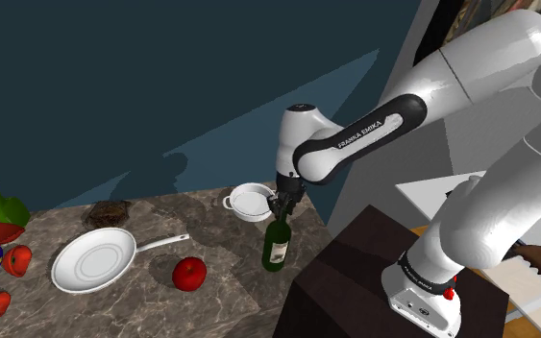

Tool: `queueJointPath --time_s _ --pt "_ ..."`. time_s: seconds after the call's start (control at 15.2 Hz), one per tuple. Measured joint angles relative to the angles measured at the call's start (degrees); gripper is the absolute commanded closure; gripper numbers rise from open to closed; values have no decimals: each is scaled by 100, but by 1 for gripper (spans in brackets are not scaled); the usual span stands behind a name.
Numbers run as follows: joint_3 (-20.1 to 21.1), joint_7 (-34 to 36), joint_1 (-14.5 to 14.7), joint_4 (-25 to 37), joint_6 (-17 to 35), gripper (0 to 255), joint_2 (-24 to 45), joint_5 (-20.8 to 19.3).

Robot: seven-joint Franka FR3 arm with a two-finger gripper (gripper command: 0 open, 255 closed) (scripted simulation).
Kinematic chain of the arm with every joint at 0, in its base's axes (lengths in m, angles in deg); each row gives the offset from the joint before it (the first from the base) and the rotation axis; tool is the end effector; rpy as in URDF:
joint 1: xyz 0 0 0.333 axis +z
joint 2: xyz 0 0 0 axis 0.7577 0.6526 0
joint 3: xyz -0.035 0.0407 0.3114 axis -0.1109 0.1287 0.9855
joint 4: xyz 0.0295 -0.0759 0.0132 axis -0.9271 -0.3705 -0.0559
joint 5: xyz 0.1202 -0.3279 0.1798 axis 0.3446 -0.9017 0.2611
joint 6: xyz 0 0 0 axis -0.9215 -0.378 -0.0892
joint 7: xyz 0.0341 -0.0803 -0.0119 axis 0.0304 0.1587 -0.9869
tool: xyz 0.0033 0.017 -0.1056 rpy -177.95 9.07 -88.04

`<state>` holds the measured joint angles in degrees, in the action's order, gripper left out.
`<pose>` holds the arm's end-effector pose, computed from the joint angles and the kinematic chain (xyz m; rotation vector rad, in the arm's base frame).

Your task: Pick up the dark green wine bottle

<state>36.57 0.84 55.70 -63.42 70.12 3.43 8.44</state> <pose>0.3959 0.1740 0.2938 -3.0825 0.1610 0.1541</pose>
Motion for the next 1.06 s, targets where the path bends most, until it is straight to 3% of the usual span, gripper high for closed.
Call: queueJointPath --time_s 1.06 --pt "-106 -22 11 438 -1319 255 -879 80"
